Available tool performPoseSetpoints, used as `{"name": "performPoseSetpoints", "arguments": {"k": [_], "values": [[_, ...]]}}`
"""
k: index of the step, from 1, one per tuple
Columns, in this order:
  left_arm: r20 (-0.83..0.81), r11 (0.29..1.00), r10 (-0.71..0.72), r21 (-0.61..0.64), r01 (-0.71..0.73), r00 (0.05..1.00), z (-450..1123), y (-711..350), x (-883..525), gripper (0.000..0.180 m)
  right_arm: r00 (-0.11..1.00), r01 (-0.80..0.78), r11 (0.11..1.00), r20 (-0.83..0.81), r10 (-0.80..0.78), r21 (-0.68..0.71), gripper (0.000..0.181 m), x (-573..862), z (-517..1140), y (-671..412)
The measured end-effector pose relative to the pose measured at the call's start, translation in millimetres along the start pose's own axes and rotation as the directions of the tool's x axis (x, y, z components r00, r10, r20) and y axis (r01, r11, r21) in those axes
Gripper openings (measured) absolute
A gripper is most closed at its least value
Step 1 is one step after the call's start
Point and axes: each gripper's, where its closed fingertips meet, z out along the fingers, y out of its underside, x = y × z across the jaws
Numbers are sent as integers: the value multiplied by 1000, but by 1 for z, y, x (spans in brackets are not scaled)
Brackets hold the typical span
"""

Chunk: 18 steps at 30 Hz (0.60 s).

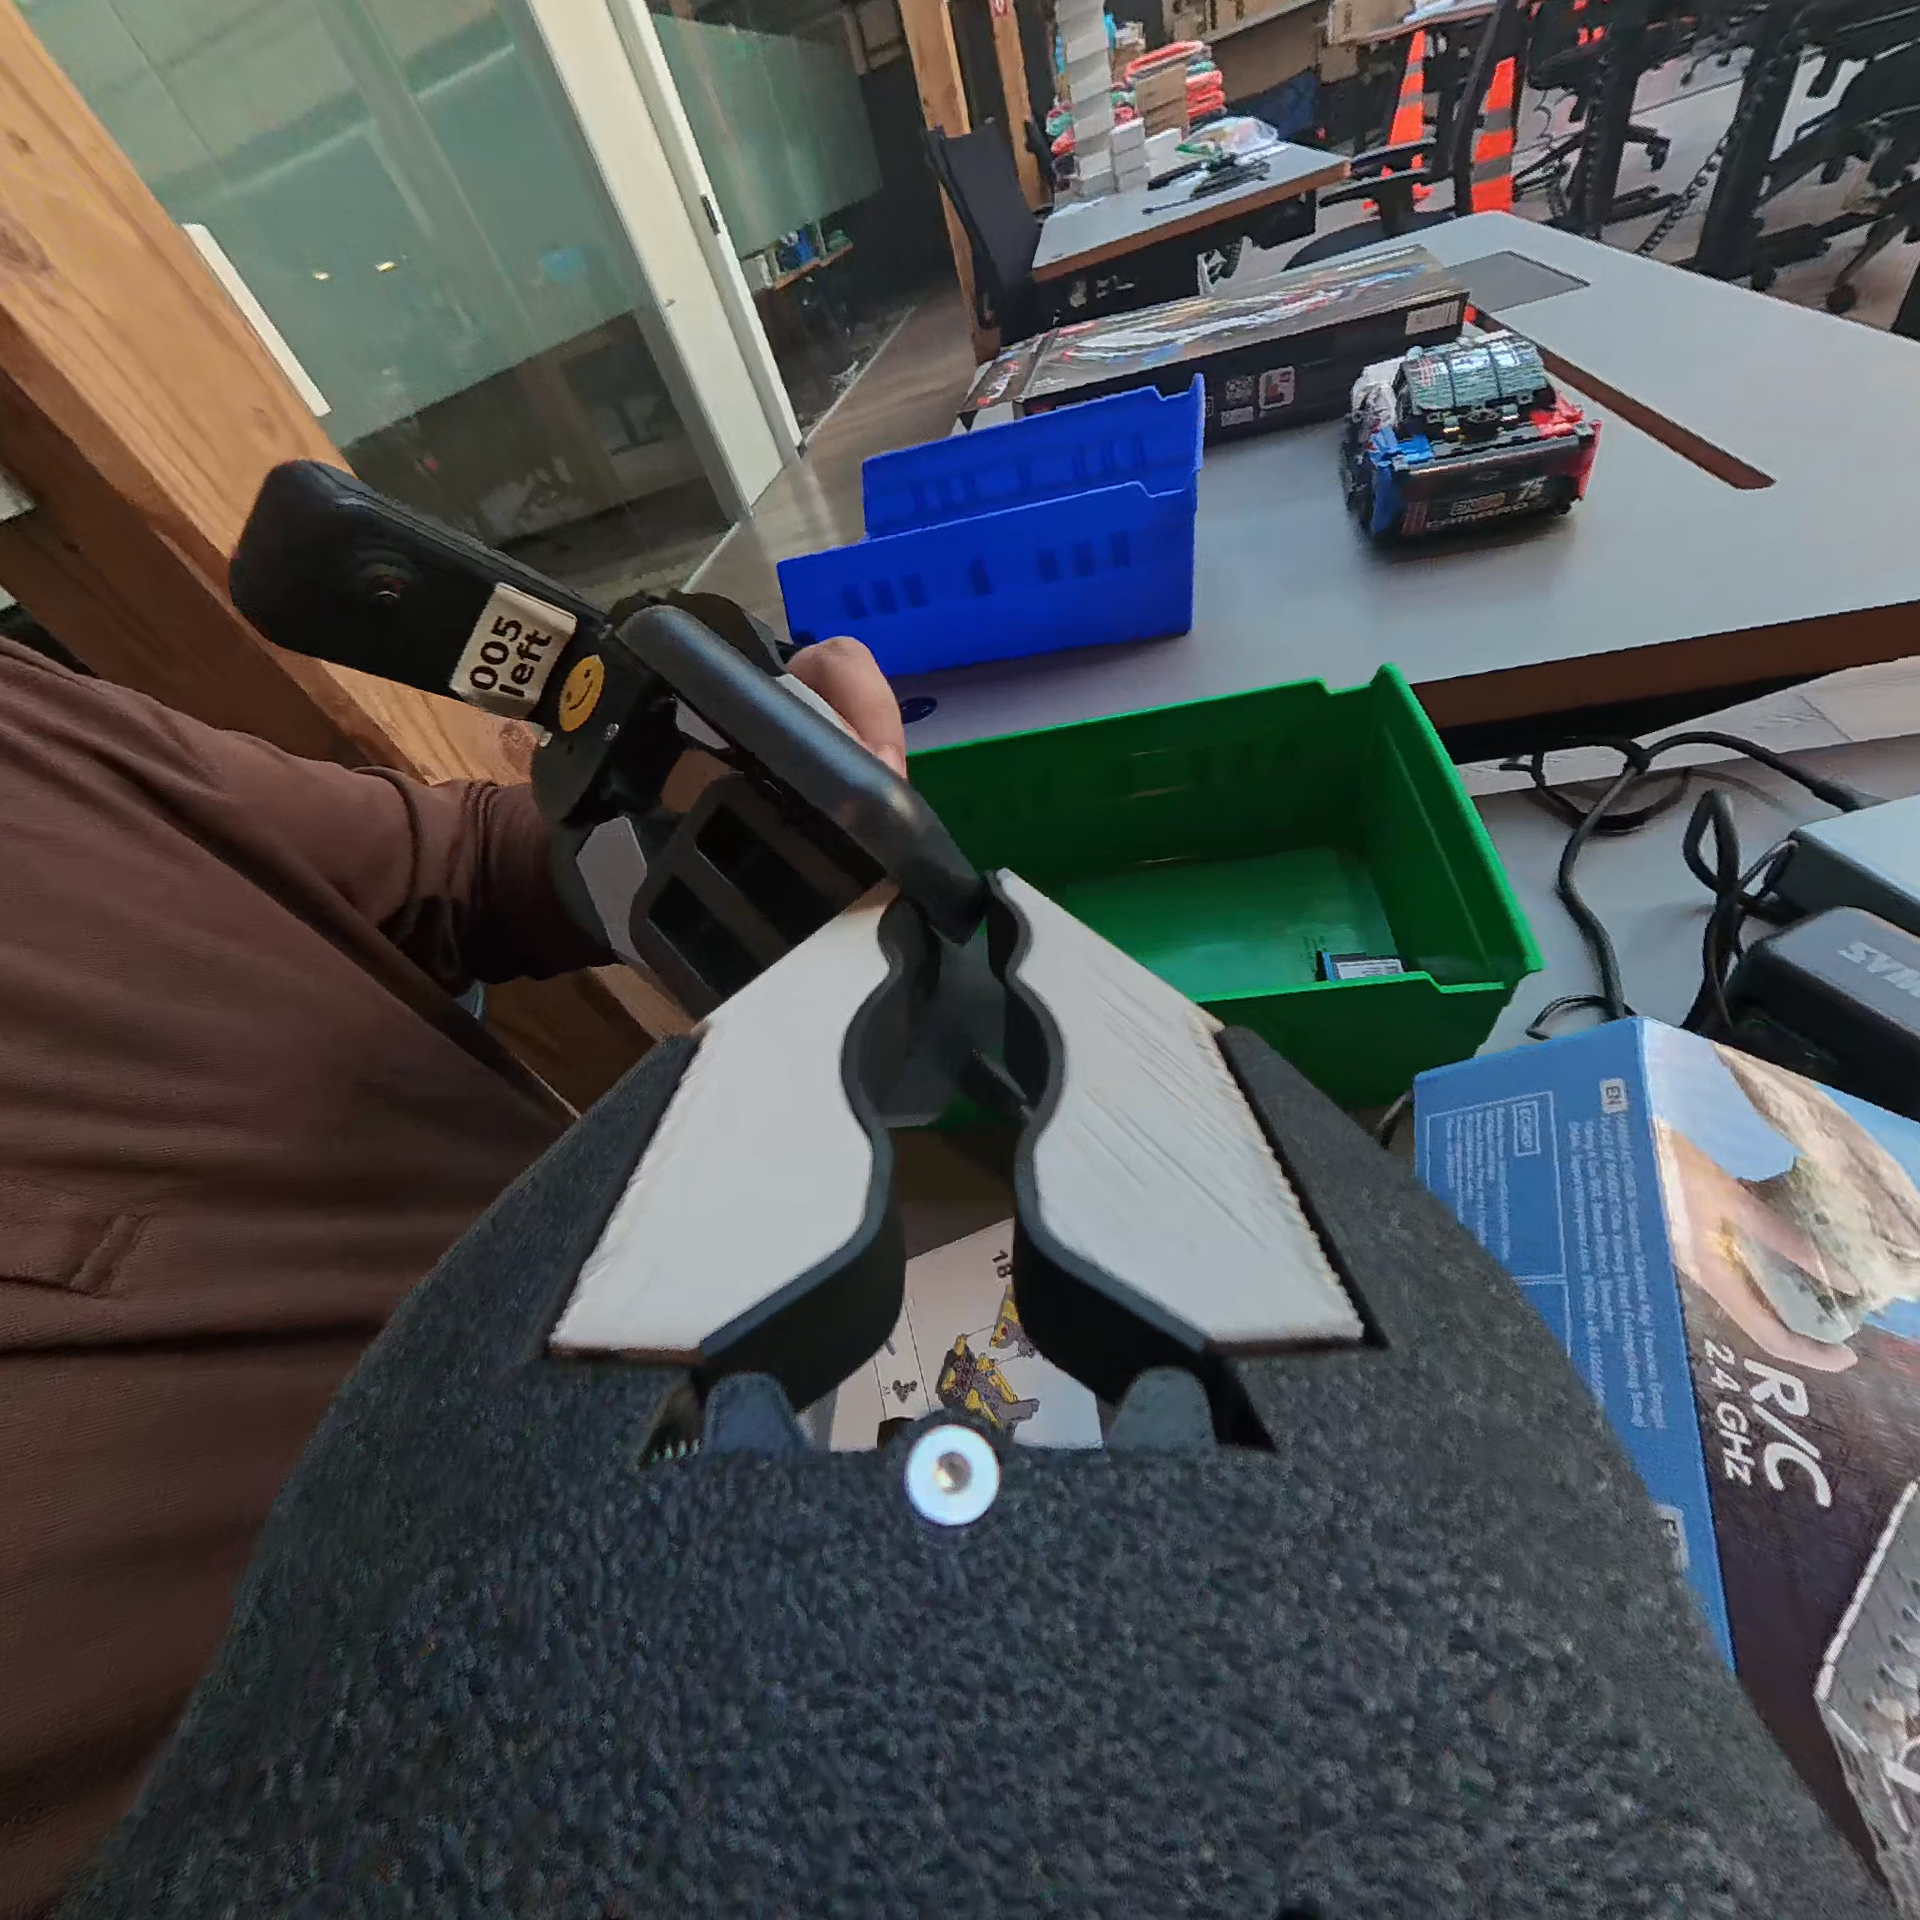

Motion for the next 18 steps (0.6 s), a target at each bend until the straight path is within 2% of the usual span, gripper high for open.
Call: {"name": "performPoseSetpoints", "arguments": {"k": [5,9,13,15,18], "values": [[129,981,-108,-144,126,986,3,23,-4,56,994,-7,1000,-112,6,-15,7,13,8,-1],[263,972,-97,-181,147,960,-3,34,-9,55,981,29,999,-192,-36,-39,7,15,12,-3],[316,983,-13,-168,70,949,-7,26,-15,54,976,57,998,-210,-56,-2,8,9,10,-13],[309,987,66,-157,-18,949,-5,20,-20,54,975,65,998,-213,-59,23,8,8,5,-19],[260,984,104,-168,-61,960,3,17,-25,56,970,76,996,-234,-64,40,9,8,0,-24]]}}
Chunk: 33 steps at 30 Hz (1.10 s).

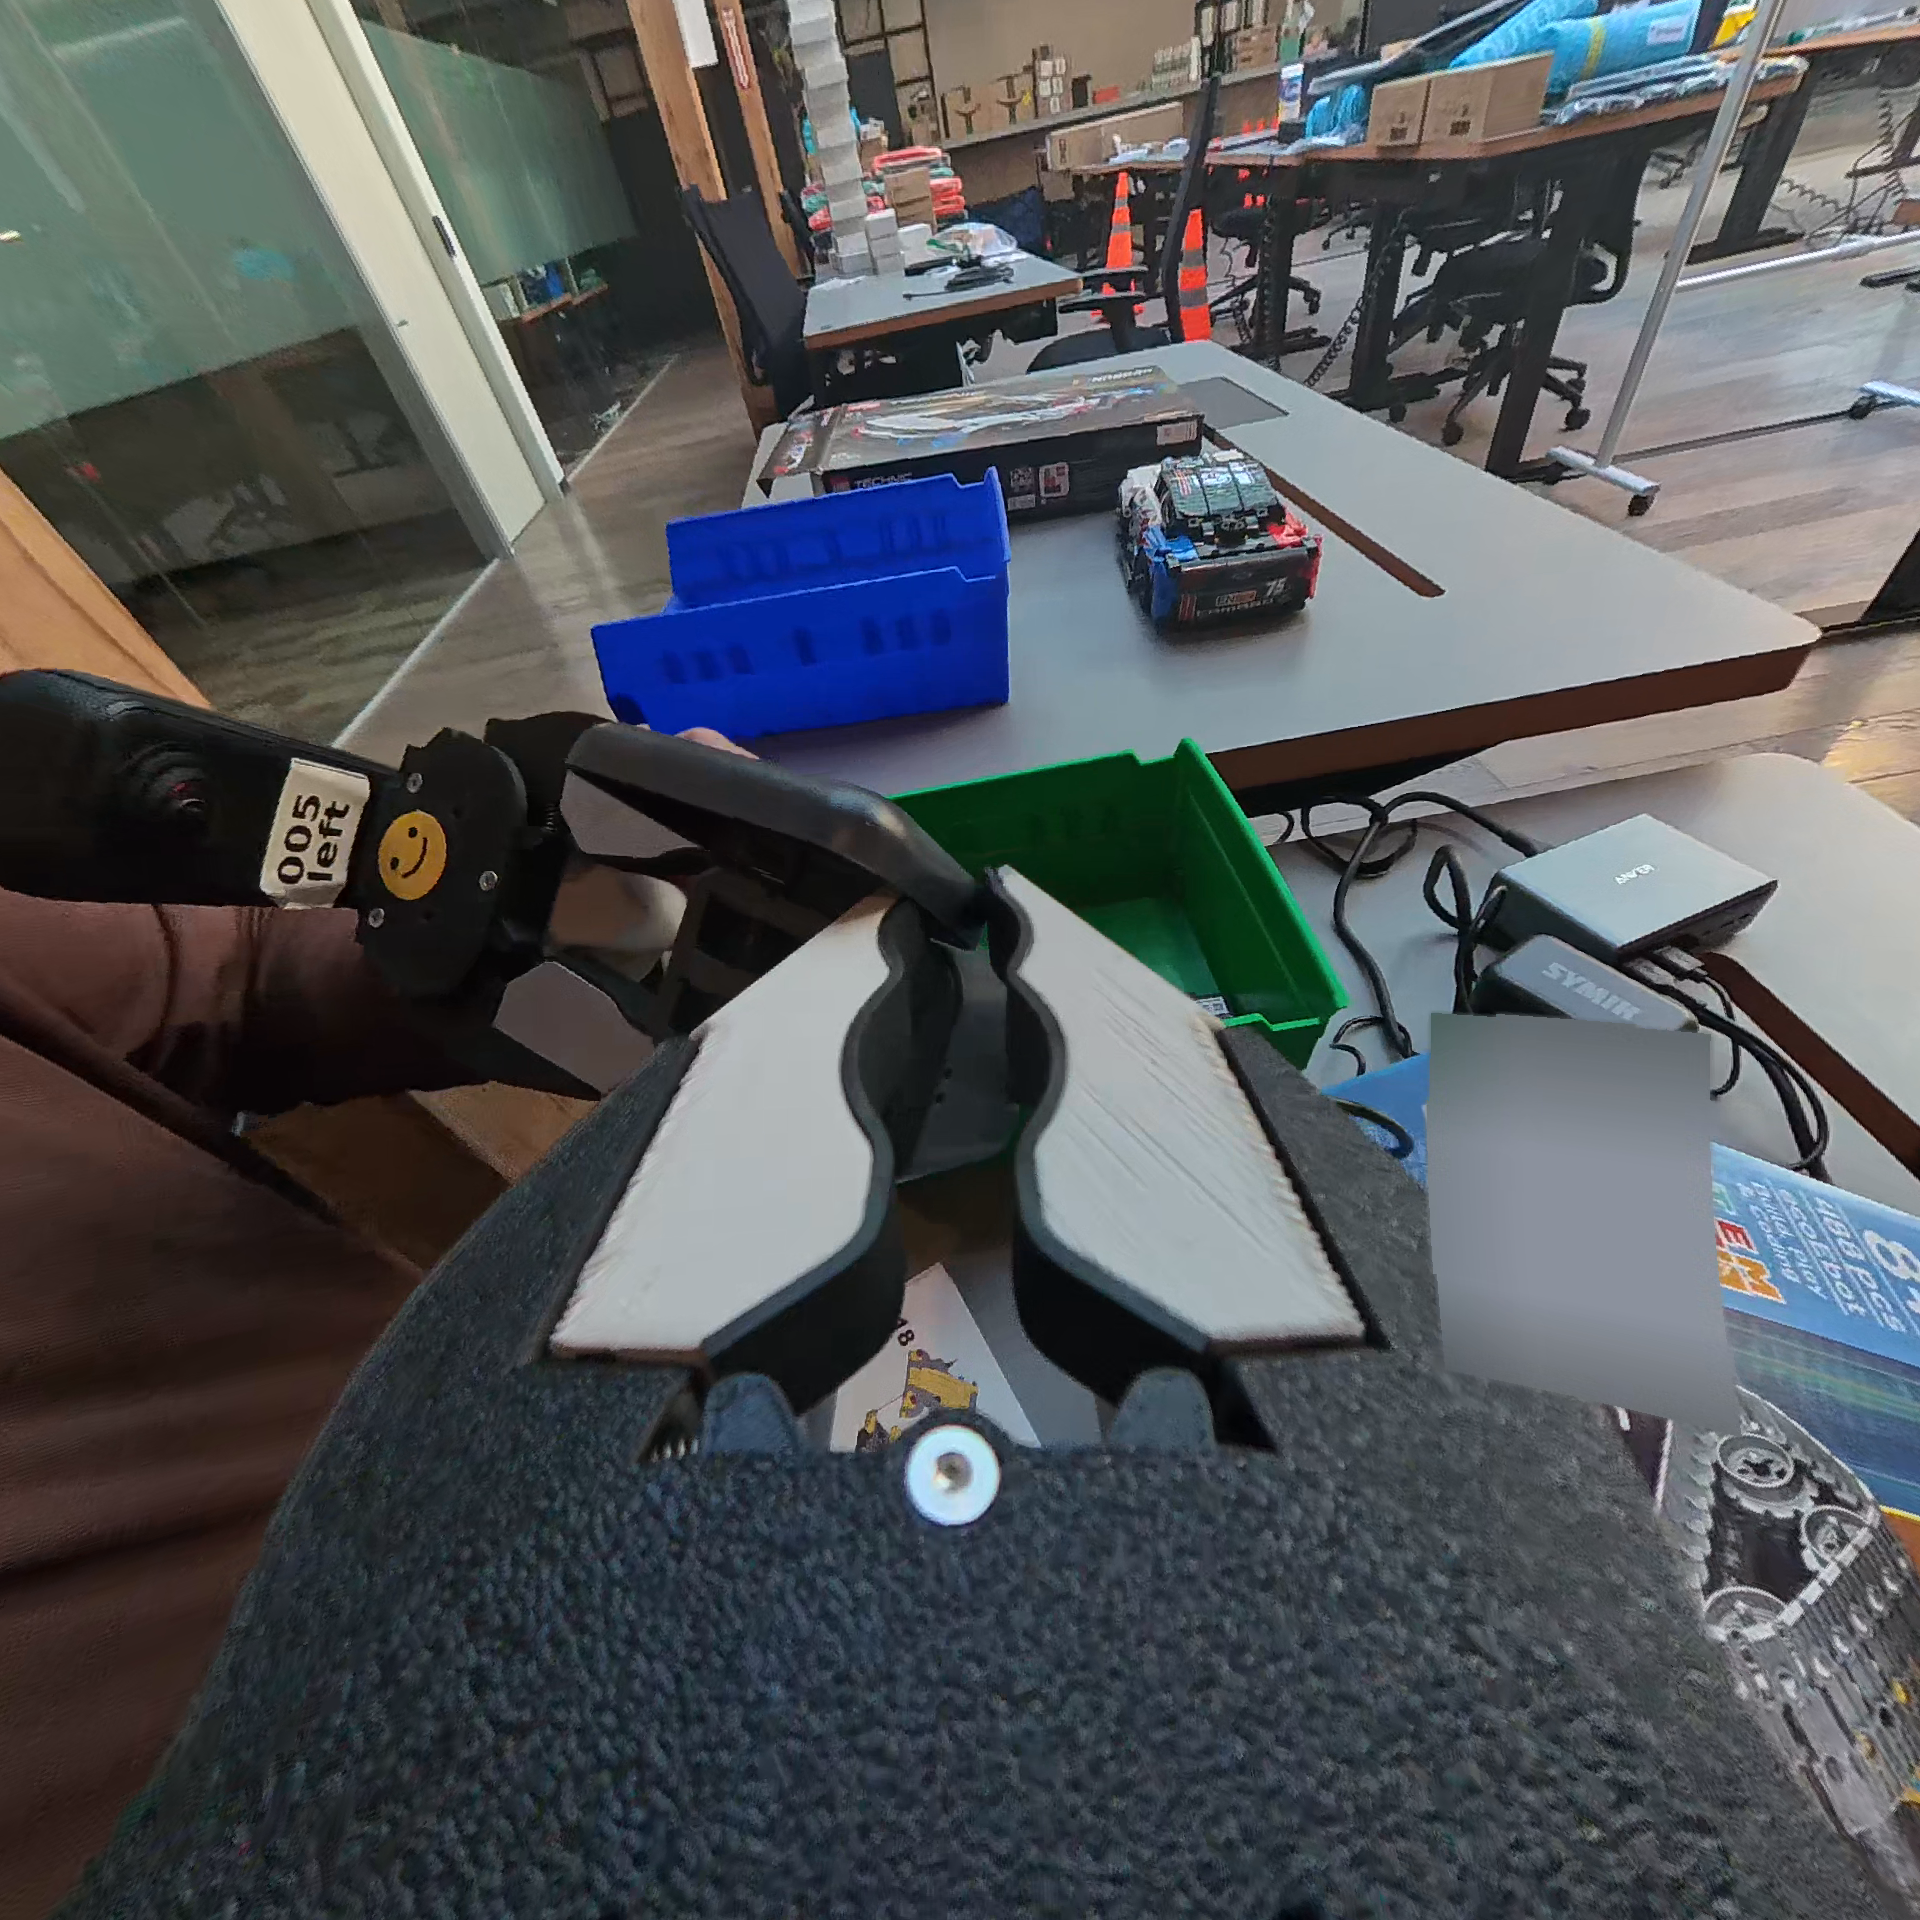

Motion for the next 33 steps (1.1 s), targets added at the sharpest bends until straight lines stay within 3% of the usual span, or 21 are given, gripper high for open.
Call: {"name": "performPoseSetpoints", "arguments": {"k": [7,12,15,18,25,27,30,33], "values": [[-16,999,26,22,-26,1000,10,-9,0,56,999,7,1000,-34,-7,17,8,2,-5,-4],[21,986,162,39,-163,987,13,-14,-11,55,1000,-10,998,-21,11,69,11,3,-10,-13],[50,967,245,53,-248,968,15,-21,-26,55,1000,-18,995,-8,19,97,18,2,-20,-22],[38,970,236,55,-238,971,18,-23,-42,56,998,6,995,-60,0,105,24,7,-30,-26],[105,925,365,67,-373,925,21,-34,-75,55,968,-88,996,-235,86,4,53,13,-44,5],[78,917,383,89,-389,921,22,-39,-76,55,934,-44,998,-357,24,-47,66,14,-36,24],[33,913,384,138,-385,923,24,-48,-74,55,764,72,971,-614,-200,-227,80,38,-34,46],[8,901,394,195,-388,919,22,-55,-70,55,710,165,928,-612,-347,-335,72,36,-18,52]]}}
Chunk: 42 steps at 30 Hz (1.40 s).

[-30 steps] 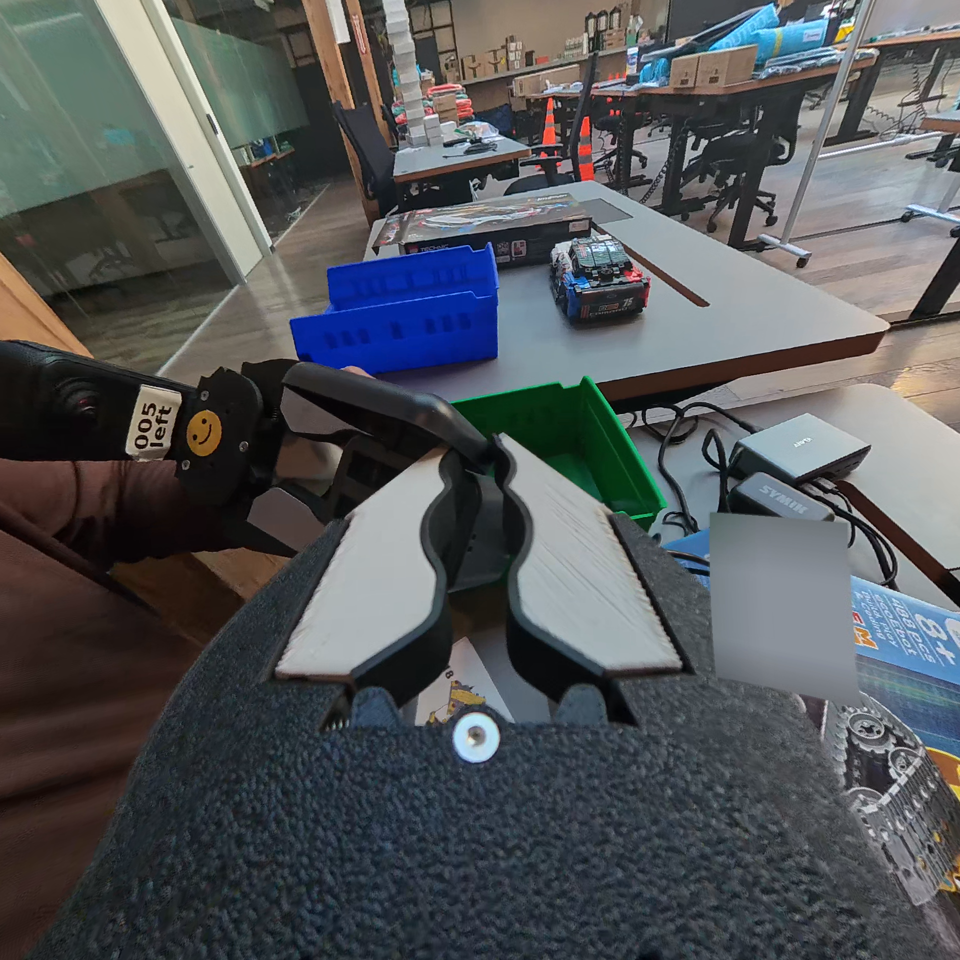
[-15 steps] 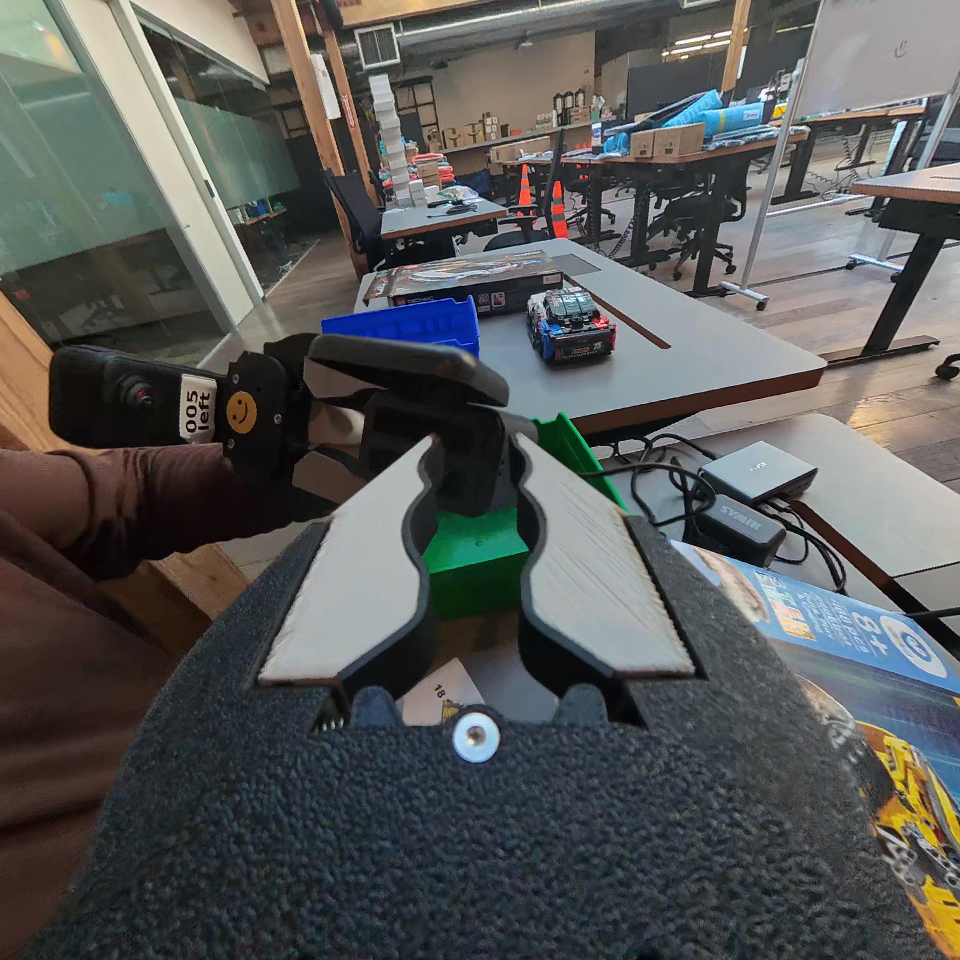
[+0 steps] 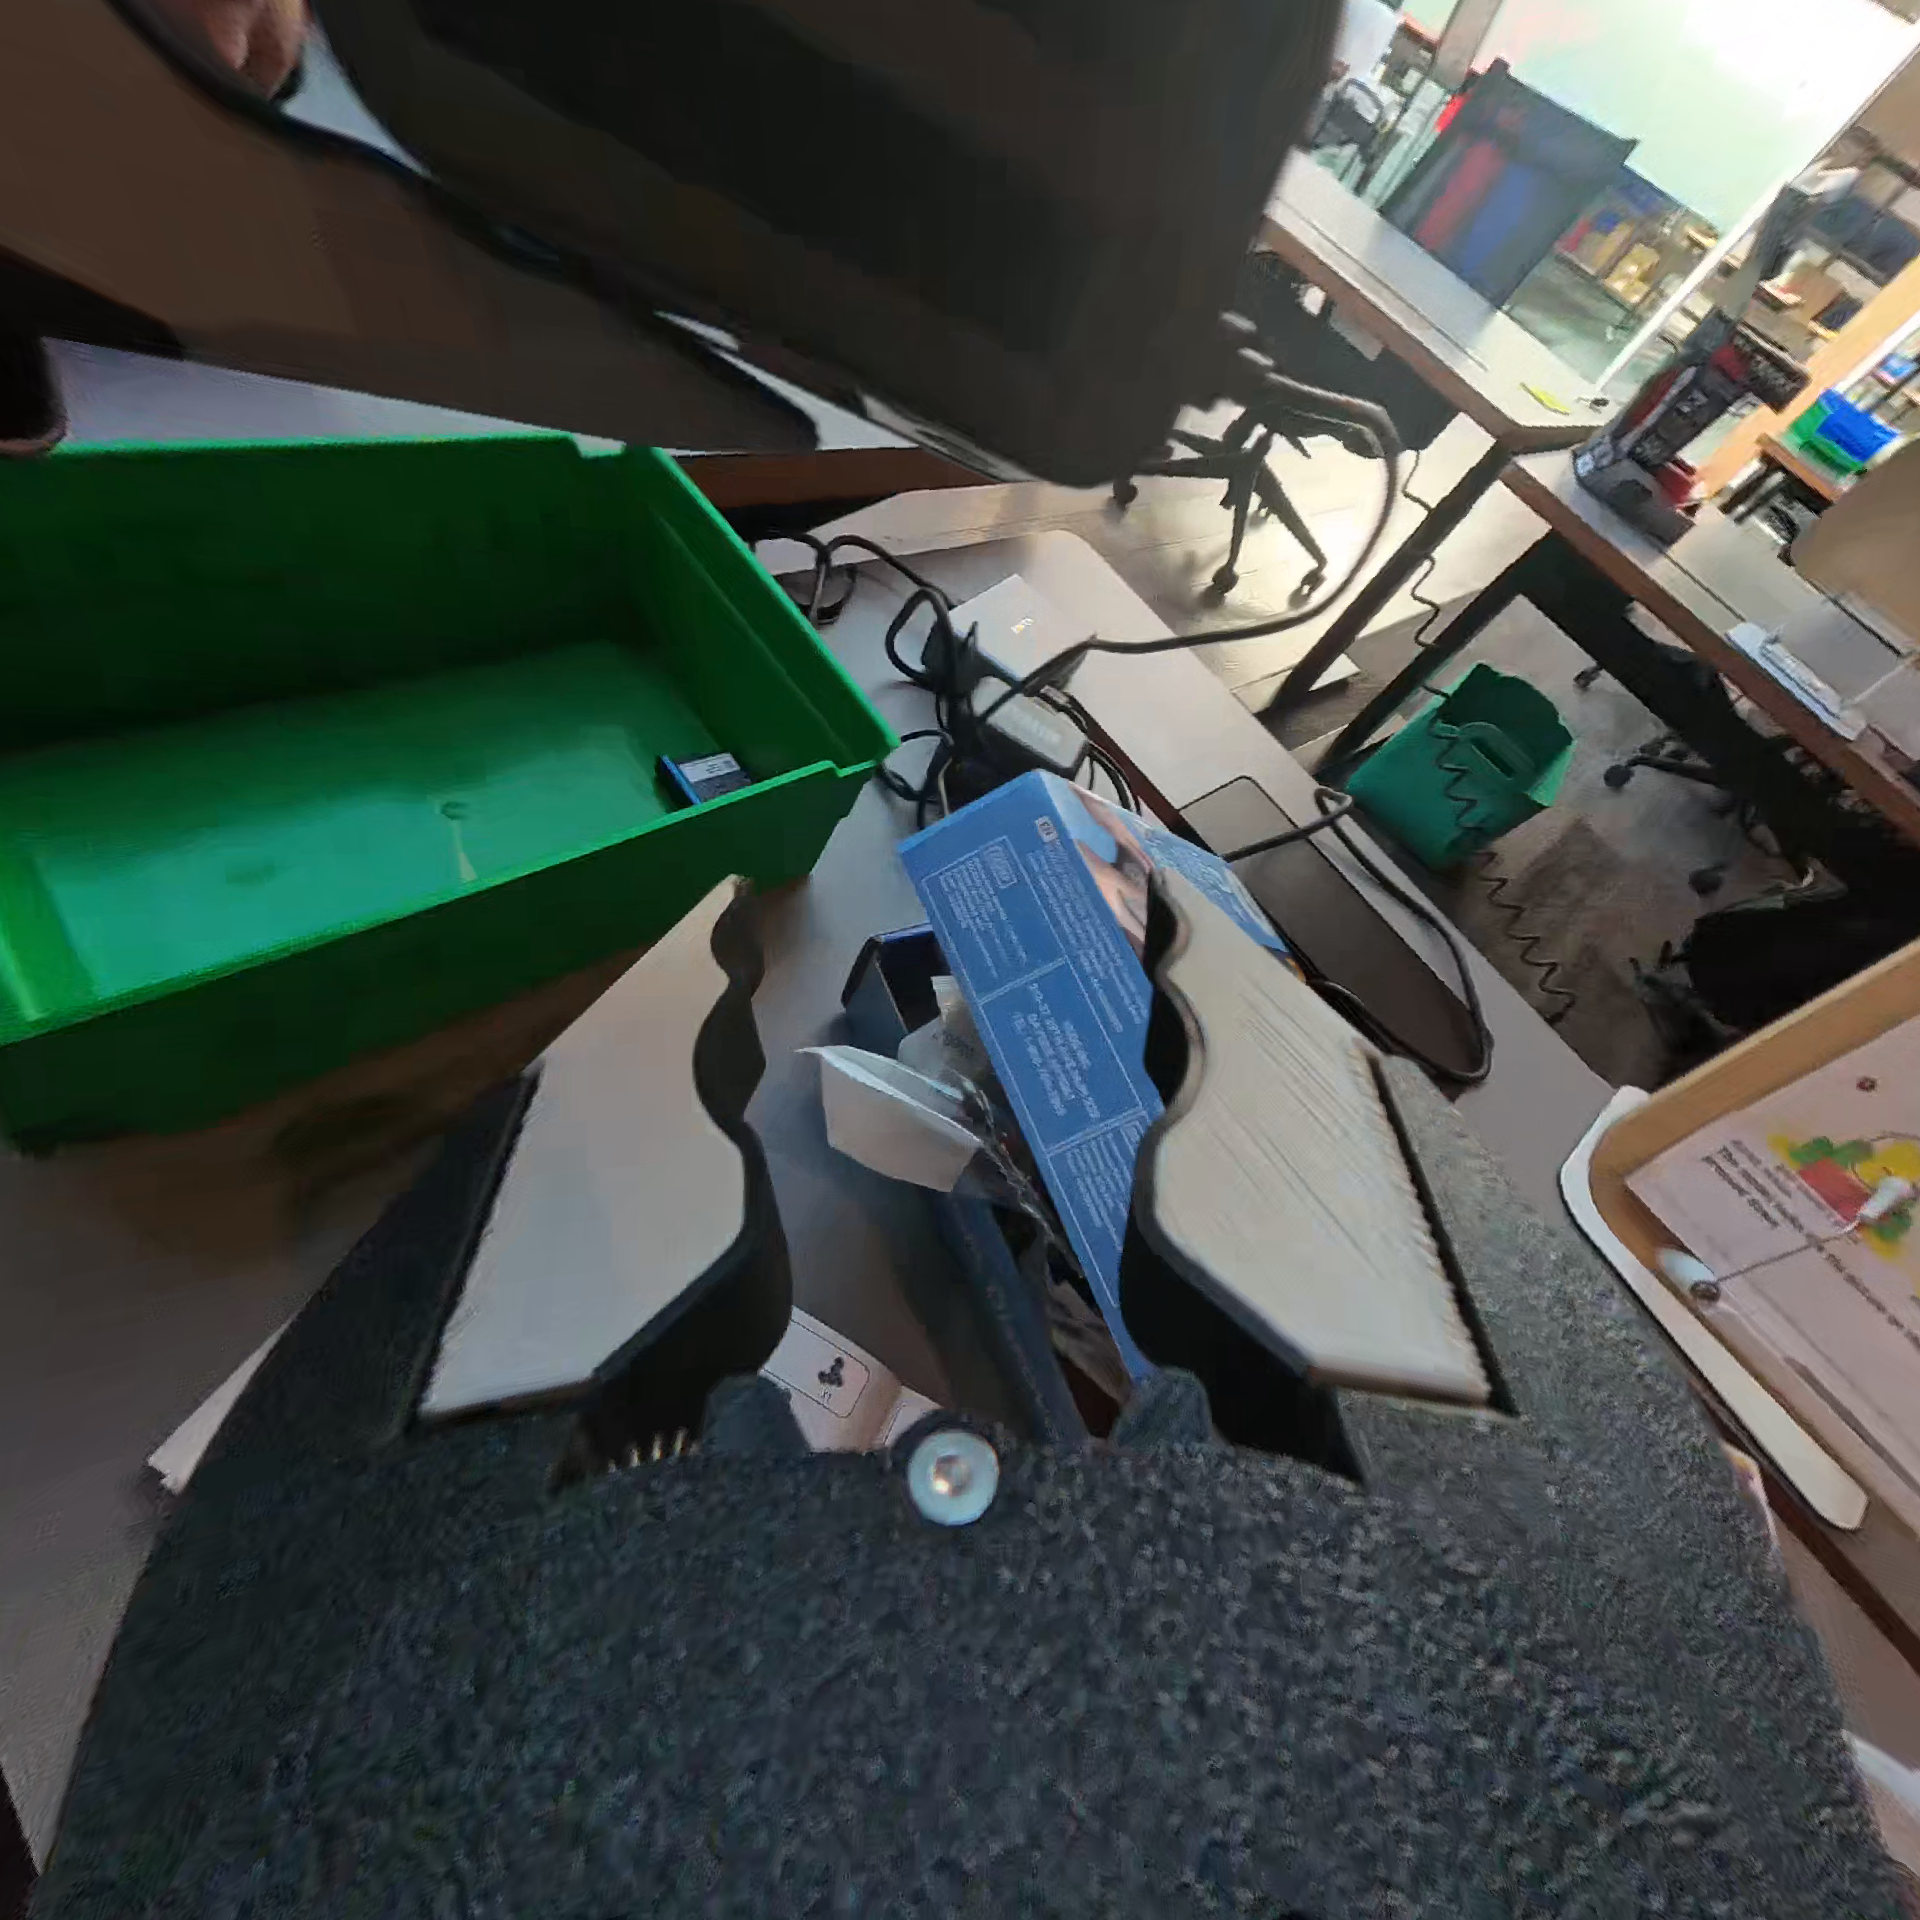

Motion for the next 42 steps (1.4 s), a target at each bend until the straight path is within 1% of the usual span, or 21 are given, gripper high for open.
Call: {"name": "performPoseSetpoints", "arguments": {"k": [2,4,6,9,12,20,25,29,35,40,42], "values": [[-9,999,19,47,-19,1000,-2,-6,1,55,999,17,1000,43,-16,-13,73,-15,9,-2],[2,998,34,54,-34,999,-3,-8,-1,54,997,-9,1000,80,10,-11,79,-26,21,-6],[18,997,61,56,-62,998,-3,-10,-3,54,997,-48,999,66,49,-18,93,-28,34,-8],[14,993,78,85,-79,997,-6,-16,-6,54,994,-99,995,36,100,-20,98,-28,45,-10],[6,991,99,95,-99,995,-6,-17,-6,54,994,-100,995,38,99,18,101,-35,44,-20],[29,988,98,117,-100,995,-5,-22,-4,54,996,-80,997,39,79,24,103,-45,43,-34],[47,982,157,101,-161,986,-3,-14,-2,54,992,-113,994,59,112,9,107,-50,43,-33],[47,978,186,85,-189,981,0,-3,1,54,992,-110,994,55,110,-4,107,-53,41,-28],[45,985,142,95,-145,989,1,6,2,54,994,-94,996,51,94,3,109,-55,29,-31],[15,989,105,107,-106,994,0,12,2,54,998,-24,1000,60,25,-18,109,-64,11,-28],[9,990,83,114,-84,996,-2,13,0,54,999,12,1000,40,-11,-22,109,-62,2,-27]]}}
